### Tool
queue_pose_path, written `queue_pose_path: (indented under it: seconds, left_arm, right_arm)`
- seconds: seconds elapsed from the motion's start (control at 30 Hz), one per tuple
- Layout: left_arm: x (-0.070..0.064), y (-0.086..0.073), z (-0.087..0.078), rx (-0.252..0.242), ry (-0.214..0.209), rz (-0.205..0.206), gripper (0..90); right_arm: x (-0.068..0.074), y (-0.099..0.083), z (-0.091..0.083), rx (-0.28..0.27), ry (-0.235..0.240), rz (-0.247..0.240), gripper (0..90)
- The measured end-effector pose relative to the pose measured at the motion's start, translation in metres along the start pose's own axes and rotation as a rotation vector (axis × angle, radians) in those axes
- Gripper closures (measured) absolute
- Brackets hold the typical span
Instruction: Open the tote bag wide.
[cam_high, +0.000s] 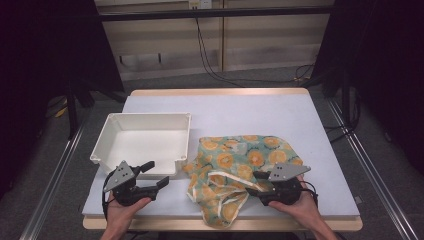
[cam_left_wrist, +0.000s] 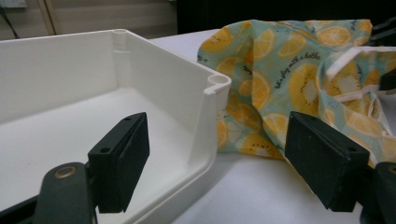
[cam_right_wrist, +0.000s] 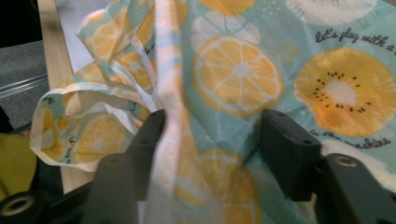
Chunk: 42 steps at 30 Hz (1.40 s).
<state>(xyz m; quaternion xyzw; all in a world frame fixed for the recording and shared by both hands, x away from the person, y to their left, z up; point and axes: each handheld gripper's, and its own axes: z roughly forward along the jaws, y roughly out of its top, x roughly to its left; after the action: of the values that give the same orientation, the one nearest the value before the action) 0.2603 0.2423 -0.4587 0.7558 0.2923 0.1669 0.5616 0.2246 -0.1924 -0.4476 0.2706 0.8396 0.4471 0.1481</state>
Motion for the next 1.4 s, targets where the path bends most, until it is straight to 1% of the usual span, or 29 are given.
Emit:
queue_pose_path:
  seconds: [0.07, 0.1, 0.13, 0.17, 0.2, 0.23, 0.3, 0.37, 0.47, 0.53, 0.57, 0.6, 0.63, 0.7, 0.73, 0.77, 0.8, 0.83, 0.87, 0.9, 1.0, 1.03, 1.17, 1.2, 1.23, 1.27, 1.3, 1.37, 1.4]
  left_arm:
    - [-0.002, 0.001, 0.0, 0.004, -0.006, 0.012, 22.5]
    - [-0.003, 0.001, 0.0, 0.004, -0.017, 0.01, 23.2]
    - [-0.004, 0.001, 0.0, -0.002, -0.018, 0.004, 23.2]
    - [-0.005, 0.001, -0.001, -0.002, -0.022, 0.005, 23.6]
    - [-0.006, 0.002, -0.001, -0.003, -0.03, 0.01, 25.7]
    - [-0.007, 0.002, -0.002, -0.001, -0.031, 0.017, 26.1]
    - [-0.01, 0.003, -0.001, -0.002, -0.044, 0.019, 28.2]
    - [-0.012, 0.004, -0.001, -0.004, -0.051, 0.026, 29.3]
    - [-0.018, 0.006, 0.0, -0.014, -0.077, 0.015, 33.4]
    - [-0.02, 0.008, 0.001, -0.009, -0.097, 0.03, 35.9]
    - [-0.022, 0.009, 0.001, -0.01, -0.115, 0.036, 38.3]
    - [-0.025, 0.01, 0.001, -0.007, -0.116, 0.048, 38.3]
    - [-0.028, 0.011, 0.002, -0.009, -0.133, 0.042, 39.8]
    - [-0.032, 0.015, 0.001, -0.015, -0.163, 0.048, 41.7]
    - [-0.034, 0.016, 0.001, -0.017, -0.167, 0.057, 43.8]
    - [-0.037, 0.017, 0.001, -0.019, -0.18, 0.053, 46.0]
    - [-0.04, 0.019, 0.0, -0.024, -0.194, 0.064, 46.0]
    - [-0.043, 0.021, 0.0, -0.027, -0.212, 0.068, 48.6]
    - [-0.046, 0.022, -0.001, -0.028, -0.224, 0.068, 49.3]
    - [-0.048, 0.024, -0.001, -0.031, -0.243, 0.075, 49.8]
    - [-0.056, 0.028, -0.002, -0.03, -0.277, 0.069, 51.7]
    - [-0.057, 0.029, -0.001, -0.022, -0.292, 0.076, 52.9]
    - [-0.063, 0.032, -0.001, -0.023, -0.306, 0.075, 54.9]
    - [-0.064, 0.033, -0.001, -0.025, -0.31, 0.072, 55.5]
    - [-0.064, 0.033, -0.001, -0.024, -0.312, 0.079, 55.5]
    - [-0.066, 0.034, -0.001, -0.029, -0.316, 0.071, 56.3]
    - [-0.067, 0.035, -0.002, -0.029, -0.329, 0.074, 57.5]
    - [-0.072, 0.037, -0.002, -0.033, -0.345, 0.096, 59.6]
    - [-0.074, 0.039, -0.002, -0.029, -0.362, 0.107, 60.7]
  right_arm:
    - [-0.002, 0.0, 0.001, 0.006, 0.001, 0.001, 56.8]
    - [-0.003, 0.001, 0.002, 0.002, 0.007, 0.007, 68.5]
    - [-0.003, 0.001, 0.002, 0.002, 0.007, 0.007, 68.5]
    - [-0.003, 0.001, 0.003, 0.002, 0.016, 0.012, 71.8]
    - [-0.005, 0.001, 0.003, 0.007, 0.024, 0.022, 80.6]
    - [-0.005, 0.001, 0.003, 0.004, 0.036, 0.027, 84.3]
    - [-0.007, 0.003, 0.001, -0.004, 0.047, 0.04, 88.6]
    - [-0.007, 0.004, 0.0, -0.01, 0.053, 0.045, 89.4]
    - [-0.009, 0.009, -0.006, -0.023, 0.063, 0.057, 90.0]
    - [-0.011, 0.013, -0.009, -0.04, 0.077, 0.066, 90.0]
    - [-0.013, 0.019, -0.012, -0.059, 0.075, 0.072, 90.0]
    - [-0.013, 0.019, -0.012, -0.059, 0.075, 0.072, 90.0]
    - [-0.014, 0.021, -0.014, -0.069, 0.074, 0.073, 90.0]
    - [-0.017, 0.027, -0.019, -0.083, 0.076, 0.075, 90.0]
    - [-0.018, 0.03, -0.021, -0.09, 0.072, 0.073, 90.0]
    - [-0.02, 0.034, -0.023, -0.094, 0.071, 0.073, 90.0]
    - [-0.02, 0.034, -0.023, -0.094, 0.071, 0.073, 90.0]
    - [-0.021, 0.037, -0.024, -0.097, 0.068, 0.074, 90.0]
    - [-0.022, 0.039, -0.025, -0.097, 0.061, 0.077, 90.0]
    - [-0.024, 0.041, -0.025, -0.103, 0.061, 0.083, 90.0]
    - [-0.031, 0.048, -0.026, -0.124, 0.06, 0.096, 90.0]
    - [-0.033, 0.05, -0.025, -0.131, 0.06, 0.098, 90.0]
    - [-0.042, 0.059, -0.022, -0.148, 0.061, 0.109, 90.0]
    - [-0.048, 0.062, -0.02, -0.153, 0.056, 0.119, 90.0]
    - [-0.048, 0.062, -0.02, -0.153, 0.056, 0.119, 90.0]
    - [-0.051, 0.064, -0.019, -0.159, 0.06, 0.125, 90.0]
    - [-0.054, 0.066, -0.018, -0.158, 0.056, 0.128, 90.0]
    - [-0.059, 0.069, -0.014, -0.152, 0.051, 0.133, 90.0]
    - [-0.061, 0.07, -0.012, -0.151, 0.049, 0.135, 90.0]
